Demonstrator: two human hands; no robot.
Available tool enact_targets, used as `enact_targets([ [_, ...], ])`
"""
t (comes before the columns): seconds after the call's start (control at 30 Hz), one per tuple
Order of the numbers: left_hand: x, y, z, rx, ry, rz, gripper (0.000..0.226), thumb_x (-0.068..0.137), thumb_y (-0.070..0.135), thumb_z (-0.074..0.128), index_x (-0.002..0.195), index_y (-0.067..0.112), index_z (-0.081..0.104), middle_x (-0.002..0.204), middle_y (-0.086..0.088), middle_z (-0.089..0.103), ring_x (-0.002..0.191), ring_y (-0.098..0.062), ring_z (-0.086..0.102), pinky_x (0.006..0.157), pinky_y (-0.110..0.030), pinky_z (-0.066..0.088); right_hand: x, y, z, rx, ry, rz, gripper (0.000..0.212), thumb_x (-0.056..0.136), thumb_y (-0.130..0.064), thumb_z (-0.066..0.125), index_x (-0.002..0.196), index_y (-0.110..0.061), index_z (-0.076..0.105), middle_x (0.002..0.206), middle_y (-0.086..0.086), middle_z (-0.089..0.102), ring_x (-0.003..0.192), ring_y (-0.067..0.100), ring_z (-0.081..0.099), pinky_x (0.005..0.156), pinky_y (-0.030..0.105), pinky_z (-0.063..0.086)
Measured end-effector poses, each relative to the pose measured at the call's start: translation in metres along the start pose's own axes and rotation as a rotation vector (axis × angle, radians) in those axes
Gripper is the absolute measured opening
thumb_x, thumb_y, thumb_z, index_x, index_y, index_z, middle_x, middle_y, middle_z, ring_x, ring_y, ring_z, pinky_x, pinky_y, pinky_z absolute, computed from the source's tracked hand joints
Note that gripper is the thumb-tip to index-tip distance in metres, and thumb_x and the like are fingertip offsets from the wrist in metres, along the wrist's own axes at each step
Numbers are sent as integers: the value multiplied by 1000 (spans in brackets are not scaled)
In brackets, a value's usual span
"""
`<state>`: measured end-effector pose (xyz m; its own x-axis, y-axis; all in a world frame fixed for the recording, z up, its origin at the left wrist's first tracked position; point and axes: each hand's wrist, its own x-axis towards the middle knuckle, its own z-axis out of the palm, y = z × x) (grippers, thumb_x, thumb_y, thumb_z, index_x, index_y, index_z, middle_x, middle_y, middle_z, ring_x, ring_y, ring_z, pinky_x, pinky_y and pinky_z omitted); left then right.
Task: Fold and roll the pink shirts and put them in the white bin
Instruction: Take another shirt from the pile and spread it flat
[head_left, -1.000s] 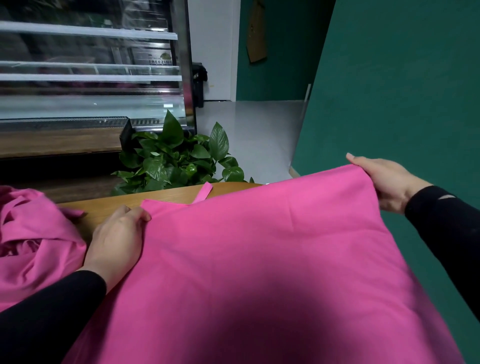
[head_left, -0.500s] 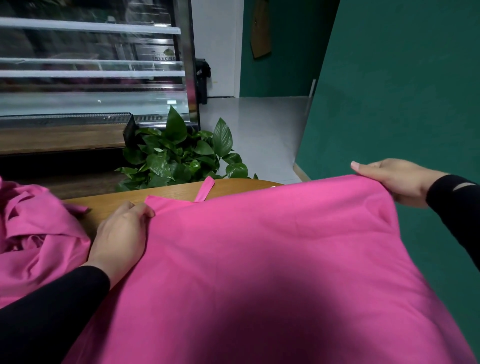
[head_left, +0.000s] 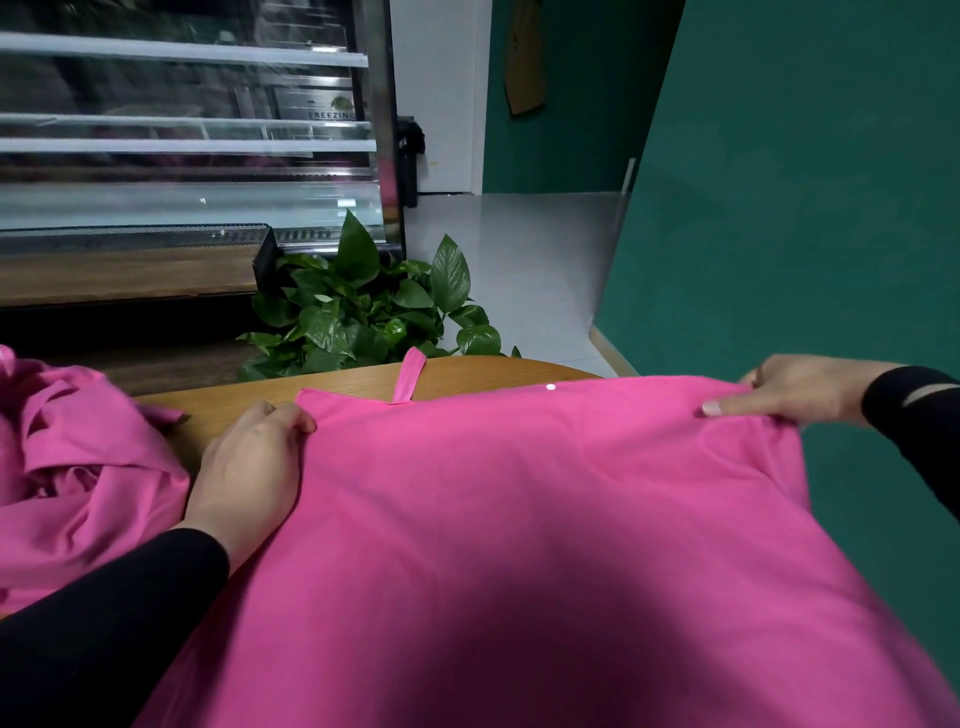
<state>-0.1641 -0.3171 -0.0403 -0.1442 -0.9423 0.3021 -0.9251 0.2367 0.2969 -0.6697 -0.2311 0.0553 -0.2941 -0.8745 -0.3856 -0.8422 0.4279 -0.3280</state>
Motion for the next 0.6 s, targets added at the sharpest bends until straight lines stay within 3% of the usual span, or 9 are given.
enact_targets([
  [0.1,0,1,0,-1,-4,-3,24,97,9,48,104,24,65,92,-1,51,86,-37,61,82,-48,51,0,17,-5,-66,-110,-5,99,35,-94,70,74,-3,74,64,0,61,60,15,51,61,29,44],
  [0.2,1,0,1,5,-5,-7,24,97,9,47,103,25,64,91,-1,51,85,-36,61,82,-48,51,-5,21,-15,-236,9,-8,78,59,-87,66,66,-9,73,59,-5,65,54,12,54,58,26,48],
  [0.33,1,0,1,16,-8,-13,24,98,10,46,103,25,64,90,0,50,85,-36,60,82,-48,52,6,29,-17,-352,320,-75,45,89,-56,64,76,-13,63,73,4,65,68,20,60,60,33,43],
  [0.43,1,0,1,13,-6,-11,24,98,11,46,103,25,64,89,0,50,84,-36,60,81,-48,52,20,31,-4,-384,398,-31,33,97,-51,58,82,-21,56,87,5,66,79,26,60,76,38,50],
  [0.53,1,-1,1,11,-4,-14,23,98,11,46,103,25,64,91,-1,52,85,-36,61,81,-48,52,23,20,15,-414,490,30,17,98,-45,56,103,-28,57,118,7,64,109,30,59,93,45,43],
  [0.6,1,-1,2,11,-4,-20,23,98,12,46,103,26,64,91,0,51,85,-37,61,81,-48,52,17,2,31,-435,632,-18,31,96,-39,61,123,-26,58,132,7,55,122,33,50,98,52,37],
])
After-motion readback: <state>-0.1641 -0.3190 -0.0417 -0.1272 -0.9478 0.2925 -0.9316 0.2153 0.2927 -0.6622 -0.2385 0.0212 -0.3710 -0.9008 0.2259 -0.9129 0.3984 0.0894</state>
